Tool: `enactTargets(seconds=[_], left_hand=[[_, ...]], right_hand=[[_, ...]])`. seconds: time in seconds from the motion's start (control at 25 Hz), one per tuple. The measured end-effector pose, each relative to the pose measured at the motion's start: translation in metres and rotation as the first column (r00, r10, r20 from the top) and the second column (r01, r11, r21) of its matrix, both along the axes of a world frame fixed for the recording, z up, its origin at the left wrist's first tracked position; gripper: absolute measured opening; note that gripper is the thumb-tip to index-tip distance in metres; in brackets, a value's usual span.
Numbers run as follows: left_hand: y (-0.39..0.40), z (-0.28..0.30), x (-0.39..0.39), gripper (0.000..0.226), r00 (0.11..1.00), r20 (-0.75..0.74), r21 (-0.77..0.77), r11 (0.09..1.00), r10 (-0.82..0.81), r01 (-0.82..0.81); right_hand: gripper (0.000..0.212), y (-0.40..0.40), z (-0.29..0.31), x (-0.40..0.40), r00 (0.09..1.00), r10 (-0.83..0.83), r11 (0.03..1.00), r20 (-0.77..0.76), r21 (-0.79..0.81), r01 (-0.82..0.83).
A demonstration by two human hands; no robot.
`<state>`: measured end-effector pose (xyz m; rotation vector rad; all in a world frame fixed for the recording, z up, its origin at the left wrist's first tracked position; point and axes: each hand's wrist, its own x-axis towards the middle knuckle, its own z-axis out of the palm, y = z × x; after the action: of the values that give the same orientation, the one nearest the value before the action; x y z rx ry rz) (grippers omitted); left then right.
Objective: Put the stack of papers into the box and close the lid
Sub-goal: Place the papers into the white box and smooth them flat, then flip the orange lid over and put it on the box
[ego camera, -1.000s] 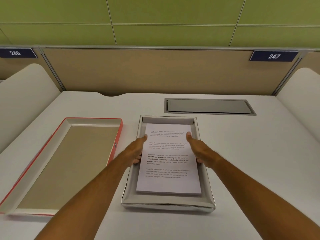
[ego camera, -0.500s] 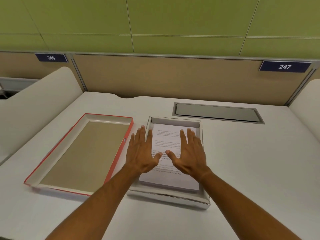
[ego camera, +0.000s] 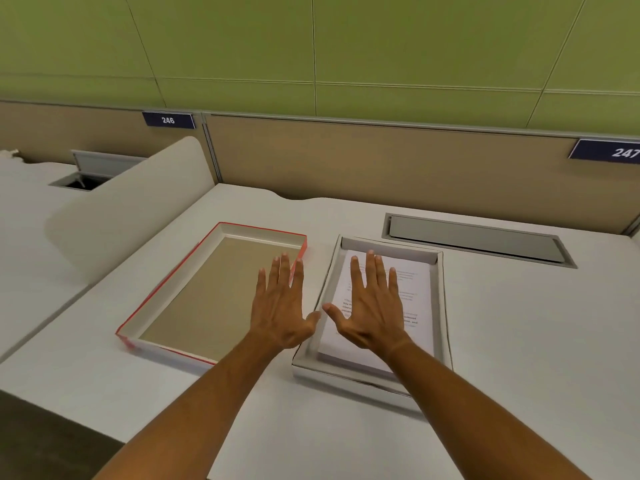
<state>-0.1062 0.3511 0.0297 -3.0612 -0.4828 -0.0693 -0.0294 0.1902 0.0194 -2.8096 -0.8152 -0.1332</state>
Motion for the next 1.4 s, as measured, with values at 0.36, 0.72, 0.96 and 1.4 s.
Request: enactTargets(seconds=[0.36, 0.72, 0.96, 1.4], left_hand=[[0.053, -0.019, -0.002, 0.093, 0.989, -0.112, -0.143, 0.986, -0.097, 0.080], [0.081, -0.031, 0.021, 0.017, 0.998, -0.065, -0.372, 0.928, 0.010, -0.034], [0.108, 0.006, 0.028, 0.017, 0.985, 0.088, -0.645, 0.762, 0.151, -0.059], [0.185, 0.176, -0.015, 0.007, 0.864, 0.190, -0.937, -0.175, 0.466, 0.301]], right_hand=[[0.113, 0.060, -0.013, -0.022, 0.994, -0.108, 0.994, -0.002, -0.010, 0.108], [0.117, 0.070, -0.019, -0.031, 0.967, -0.251, 0.967, -0.039, -0.065, 0.248], [0.099, 0.074, -0.011, -0.028, 0.962, -0.254, 0.966, -0.097, 0.016, 0.256], [0.045, 0.117, 0.013, -0.013, 0.601, 0.046, 0.585, -0.798, 0.509, 0.631]])
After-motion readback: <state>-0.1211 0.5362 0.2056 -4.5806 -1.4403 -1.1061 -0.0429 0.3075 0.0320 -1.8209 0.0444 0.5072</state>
